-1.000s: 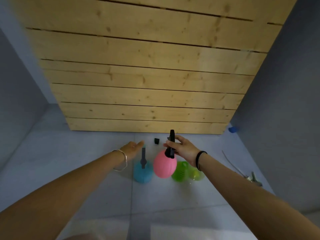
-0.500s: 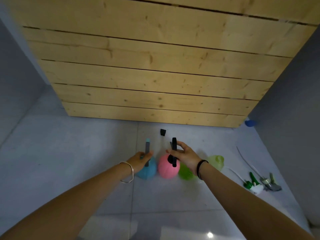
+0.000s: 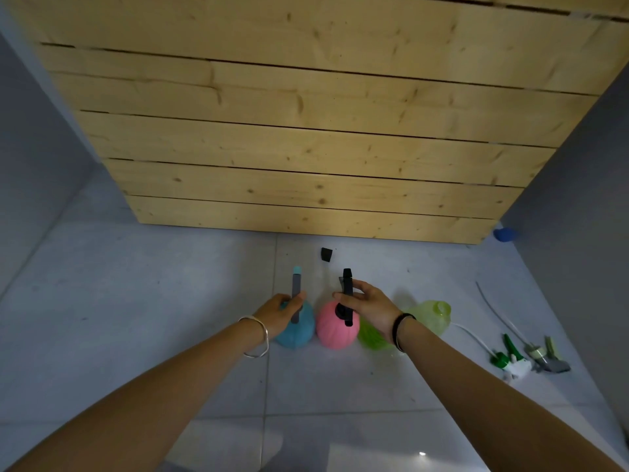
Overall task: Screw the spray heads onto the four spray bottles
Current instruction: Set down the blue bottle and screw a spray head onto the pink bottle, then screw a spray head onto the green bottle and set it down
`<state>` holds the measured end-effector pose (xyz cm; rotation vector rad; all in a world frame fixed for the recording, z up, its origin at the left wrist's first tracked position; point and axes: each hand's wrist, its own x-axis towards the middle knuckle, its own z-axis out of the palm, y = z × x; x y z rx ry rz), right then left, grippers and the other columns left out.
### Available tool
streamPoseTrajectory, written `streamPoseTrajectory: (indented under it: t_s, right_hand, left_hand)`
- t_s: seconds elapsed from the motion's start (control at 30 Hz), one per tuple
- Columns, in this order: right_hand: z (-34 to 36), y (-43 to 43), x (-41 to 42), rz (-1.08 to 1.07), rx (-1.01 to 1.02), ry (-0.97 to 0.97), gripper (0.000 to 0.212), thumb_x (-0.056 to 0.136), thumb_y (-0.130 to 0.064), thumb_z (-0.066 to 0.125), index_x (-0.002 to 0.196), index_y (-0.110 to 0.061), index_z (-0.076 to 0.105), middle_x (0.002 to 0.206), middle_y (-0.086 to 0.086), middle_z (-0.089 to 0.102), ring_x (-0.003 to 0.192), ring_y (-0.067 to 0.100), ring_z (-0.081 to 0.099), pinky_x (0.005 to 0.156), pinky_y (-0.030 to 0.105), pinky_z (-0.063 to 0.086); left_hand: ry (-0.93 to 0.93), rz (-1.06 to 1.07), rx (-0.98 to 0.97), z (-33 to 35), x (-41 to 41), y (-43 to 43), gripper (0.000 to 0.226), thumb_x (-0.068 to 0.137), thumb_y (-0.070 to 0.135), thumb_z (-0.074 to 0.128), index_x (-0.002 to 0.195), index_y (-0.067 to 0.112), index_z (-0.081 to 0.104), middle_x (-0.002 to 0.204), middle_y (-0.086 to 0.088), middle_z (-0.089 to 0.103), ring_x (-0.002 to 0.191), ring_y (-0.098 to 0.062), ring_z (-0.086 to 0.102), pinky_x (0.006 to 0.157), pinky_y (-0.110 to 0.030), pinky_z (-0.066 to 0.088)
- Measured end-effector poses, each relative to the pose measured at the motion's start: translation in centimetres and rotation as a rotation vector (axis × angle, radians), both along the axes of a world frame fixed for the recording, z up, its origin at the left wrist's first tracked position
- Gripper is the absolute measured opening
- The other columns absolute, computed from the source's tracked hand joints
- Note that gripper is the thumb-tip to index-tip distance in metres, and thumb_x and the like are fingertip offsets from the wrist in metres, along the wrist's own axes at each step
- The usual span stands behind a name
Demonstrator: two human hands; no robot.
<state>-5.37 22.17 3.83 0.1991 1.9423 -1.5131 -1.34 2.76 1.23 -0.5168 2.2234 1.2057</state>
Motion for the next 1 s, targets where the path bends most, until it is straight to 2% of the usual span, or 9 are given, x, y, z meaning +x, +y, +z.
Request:
streamPoseTrajectory:
  t_s: [0.17, 0.27, 0.37, 0.43, 0.6, 0.73, 0.8, 0.9, 1.0]
  right_hand:
    - [0.1, 0.2, -0.1, 0.010, 0.035, 0.012, 0.060, 0.088, -0.014, 0.064, 0.143, -0.008, 0.039, 0.130, 0.016, 0.060, 0.107, 0.021, 0.060, 0.091, 0.025, 0.042]
    - [0.7, 0.8, -0.2, 0.013, 0.084, 0.032, 0.062, 0.087, -0.019, 0.065, 0.142, -0.009, 0.038, 0.133, 0.011, 0.059, 0.113, 0.020, 0.056, 0.094, 0.025, 0.039]
    - [1.6, 2.0, -0.4, -0.022, 0.120, 0.094, 0.051, 0.085, -0.026, 0.068, 0.131, -0.013, 0.050, 0.121, 0.006, 0.063, 0.100, 0.013, 0.056, 0.079, 0.017, 0.041]
    - [1.6, 3.3, -0.4, -0.092, 0.134, 0.152, 0.042, 0.083, -0.021, 0.070, 0.122, -0.010, 0.059, 0.120, 0.009, 0.064, 0.099, 0.015, 0.058, 0.073, 0.016, 0.044]
    - [0.2, 6.4, 0.7, -0.167, 0.237, 0.176, 0.043, 0.078, -0.004, 0.074, 0.119, 0.001, 0.062, 0.129, 0.015, 0.061, 0.122, 0.027, 0.055, 0.102, 0.033, 0.044]
    - [-1.4, 7.1, 1.6, -0.148, 0.314, 0.184, 0.045, 0.075, 0.000, 0.075, 0.118, -0.001, 0.063, 0.126, 0.013, 0.063, 0.119, 0.026, 0.057, 0.096, 0.026, 0.044]
    - [-1.8, 7.0, 1.7, -0.165, 0.344, 0.217, 0.044, 0.074, 0.002, 0.076, 0.115, 0.000, 0.064, 0.122, 0.014, 0.064, 0.115, 0.027, 0.059, 0.095, 0.026, 0.045]
    - [-2.2, 6.8, 1.7, -0.149, 0.412, 0.267, 0.036, 0.073, 0.002, 0.076, 0.108, -0.003, 0.067, 0.115, 0.012, 0.068, 0.110, 0.026, 0.063, 0.097, 0.030, 0.048]
    - [-2.4, 7.1, 1.9, -0.101, 0.491, 0.339, 0.027, 0.074, -0.002, 0.075, 0.101, -0.008, 0.070, 0.108, 0.007, 0.071, 0.102, 0.022, 0.065, 0.093, 0.029, 0.049]
  left_hand:
    - [0.006, 0.022, 0.016, 0.1, 0.3, 0.0, 0.062, 0.092, 0.057, 0.030, 0.133, 0.013, 0.044, 0.133, -0.011, 0.053, 0.112, -0.024, 0.050, 0.088, -0.030, 0.035]
    - [0.002, 0.049, 0.019, 0.2, 0.3, -0.1, 0.063, 0.091, 0.058, 0.033, 0.136, 0.013, 0.041, 0.133, -0.011, 0.053, 0.108, -0.022, 0.050, 0.087, -0.029, 0.035]
    - [-0.007, 0.055, 0.025, 0.4, 0.3, 0.0, 0.067, 0.091, 0.059, 0.033, 0.141, 0.013, 0.035, 0.137, -0.011, 0.049, 0.121, -0.027, 0.048, 0.089, -0.031, 0.035]
    - [-0.005, 0.064, 0.035, 0.6, 0.4, 0.1, 0.068, 0.091, 0.058, 0.035, 0.142, 0.013, 0.033, 0.136, -0.012, 0.049, 0.122, -0.027, 0.048, 0.092, -0.033, 0.037]
    - [0.019, 0.099, 0.071, 0.9, 0.3, 0.5, 0.070, 0.090, 0.057, 0.039, 0.142, 0.011, 0.032, 0.132, -0.014, 0.052, 0.116, -0.026, 0.052, 0.101, -0.038, 0.039]
    - [0.031, 0.118, 0.073, 1.2, 0.4, 0.9, 0.076, 0.088, 0.058, 0.043, 0.146, 0.013, 0.023, 0.138, -0.013, 0.048, 0.102, -0.018, 0.051, 0.099, -0.035, 0.038]
    - [0.035, 0.132, 0.078, 1.2, 0.4, 1.0, 0.079, 0.087, 0.059, 0.044, 0.147, 0.013, 0.022, 0.142, -0.013, 0.045, 0.113, -0.024, 0.053, 0.105, -0.039, 0.038]
    - [0.030, 0.151, 0.068, 1.4, 0.4, 1.3, 0.083, 0.085, 0.061, 0.045, 0.148, 0.014, 0.018, 0.149, -0.013, 0.037, 0.130, -0.031, 0.045, 0.110, -0.045, 0.035]
    - [0.032, 0.171, 0.044, 1.8, 0.2, 1.4, 0.086, 0.084, 0.061, 0.047, 0.148, 0.014, 0.015, 0.151, -0.014, 0.033, 0.130, -0.032, 0.044, 0.111, -0.047, 0.033]
